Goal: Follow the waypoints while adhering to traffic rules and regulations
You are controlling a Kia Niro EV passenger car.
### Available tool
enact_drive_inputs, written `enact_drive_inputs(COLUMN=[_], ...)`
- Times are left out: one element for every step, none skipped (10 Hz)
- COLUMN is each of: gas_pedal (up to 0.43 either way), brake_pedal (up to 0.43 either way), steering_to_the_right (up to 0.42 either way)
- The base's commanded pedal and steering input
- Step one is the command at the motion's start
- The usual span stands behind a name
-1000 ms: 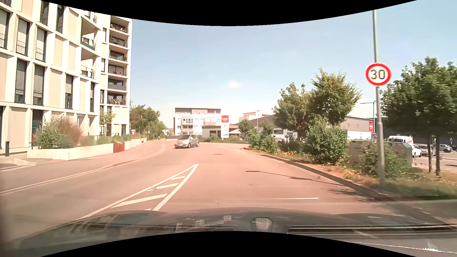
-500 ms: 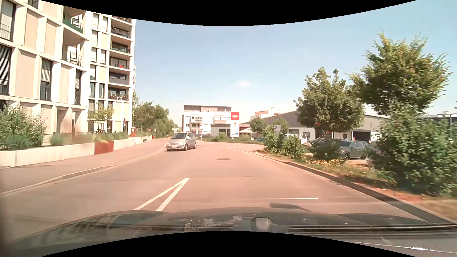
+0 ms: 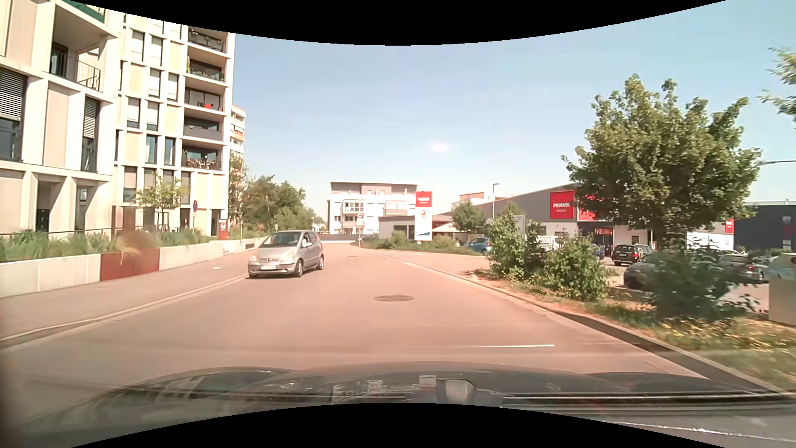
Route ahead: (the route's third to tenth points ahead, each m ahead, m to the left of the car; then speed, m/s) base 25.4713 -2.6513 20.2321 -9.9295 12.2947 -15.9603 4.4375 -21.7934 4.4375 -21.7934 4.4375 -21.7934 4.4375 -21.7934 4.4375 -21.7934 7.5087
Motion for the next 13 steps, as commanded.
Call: enact_drive_inputs(gas_pedal=[0.000,0.000,0.000,0.000,0.000,0.000,0.000,0.000,0.000,0.000,0.000,0.000,0.000], brake_pedal=[0.189,0.195,0.207,0.220,0.226,0.244,0.244,0.244,0.244,0.244,0.244,0.238,0.238], steering_to_the_right=[-0.064,-0.065,-0.065,-0.065,-0.064,-0.062,-0.058,-0.050,-0.043,-0.028,-0.010,0.004,0.019])
